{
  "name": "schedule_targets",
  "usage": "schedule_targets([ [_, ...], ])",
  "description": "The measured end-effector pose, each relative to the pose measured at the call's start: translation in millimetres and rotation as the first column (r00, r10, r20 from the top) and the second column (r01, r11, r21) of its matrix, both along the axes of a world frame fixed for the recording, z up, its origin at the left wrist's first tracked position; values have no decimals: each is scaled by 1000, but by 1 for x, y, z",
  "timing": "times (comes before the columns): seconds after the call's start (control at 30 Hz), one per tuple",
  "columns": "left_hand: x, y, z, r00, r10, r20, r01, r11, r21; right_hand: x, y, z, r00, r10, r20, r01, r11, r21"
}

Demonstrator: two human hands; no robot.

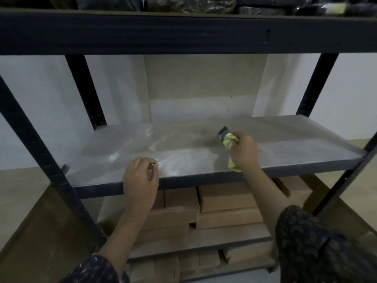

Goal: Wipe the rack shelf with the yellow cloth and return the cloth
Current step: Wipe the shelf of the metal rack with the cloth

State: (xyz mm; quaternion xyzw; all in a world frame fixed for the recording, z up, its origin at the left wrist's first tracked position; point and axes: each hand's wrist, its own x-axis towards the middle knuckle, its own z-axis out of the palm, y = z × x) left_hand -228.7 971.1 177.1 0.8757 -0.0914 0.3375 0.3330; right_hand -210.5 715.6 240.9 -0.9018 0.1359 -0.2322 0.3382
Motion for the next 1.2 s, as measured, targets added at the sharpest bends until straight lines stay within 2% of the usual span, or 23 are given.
schedule_targets([
  [0.1, 10, -16, 17, 1000, -19, 5, 18, 1000, 22, 23, -10, -10, 986, -13, -164, 8, 1000, -26],
  [0.2, 18, -37, 31, 997, -70, 23, 70, 997, -13, 39, 27, -29, 974, 70, -216, -91, 992, -88],
  [0.27, 23, -53, 41, 997, -79, 15, 80, 992, -93, 42, 64, -38, 963, 177, -201, -196, 977, -80],
  [0.37, 29, -73, 54, 999, -43, 10, 44, 973, -225, 37, 104, -37, 932, 339, -128, -328, 940, 98],
  [0.43, 33, -80, 62, 1000, -24, 9, 26, 951, -307, 33, 104, -26, 900, 430, -64, -416, 895, 162],
  [0.47, 34, -83, 66, 1000, -23, 11, 25, 937, -349, 33, 94, -17, 902, 430, -23, -418, 886, 201],
  [0.57, 35, -88, 81, 999, -32, 25, 40, 892, -450, 41, 50, 12, 966, 256, 43, -257, 922, 289],
  [0.63, 39, -95, 87, 999, -36, 10, 36, 884, -467, 52, 23, 18, 976, 216, -19, -207, 955, 211],
  [0.7, 48, -103, 89, 996, -67, -55, 35, 888, -459, 57, 14, 16, 954, 275, -121, -254, 953, 165],
  [0.77, 57, -114, 86, 980, -112, -162, 37, 913, -407, 53, 16, 10, 902, 395, -172, -342, 900, 272],
  [0.83, 66, -127, 79, 951, -146, -273, 54, 947, -318, 49, 12, 9, 868, 468, -165, -335, 798, 501],
  [0.87, 70, -135, 75, 927, -163, -338, 76, 964, -256, 52, 5, 8, 890, 439, -126, -289, 755, 589],
  [0.93, 73, -153, 65, 865, -140, -481, 146, 989, -25, 63, -20, 6, 964, 265, -1, -202, 738, 643],
  [1.0, 72, -172, 53, 830, -15, -558, 207, 936, 283, 74, -48, 3, 992, 120, 32, -120, 869, 479],
  [1.07, 69, -190, 47, 845, 60, -531, 236, 850, 472, 82, -72, -7, 995, 102, -19, -94, 962, 255],
  [1.13, 66, -205, 48, 847, 34, -530, 277, 823, 495, 84, -87, -14, 991, 100, -86, -92, 991, 97],
  [1.2, 65, -216, 53, 820, -1, -572, 345, 799, 493, 83, -95, -20, 990, 94, -103, -90, 995, 49],
])
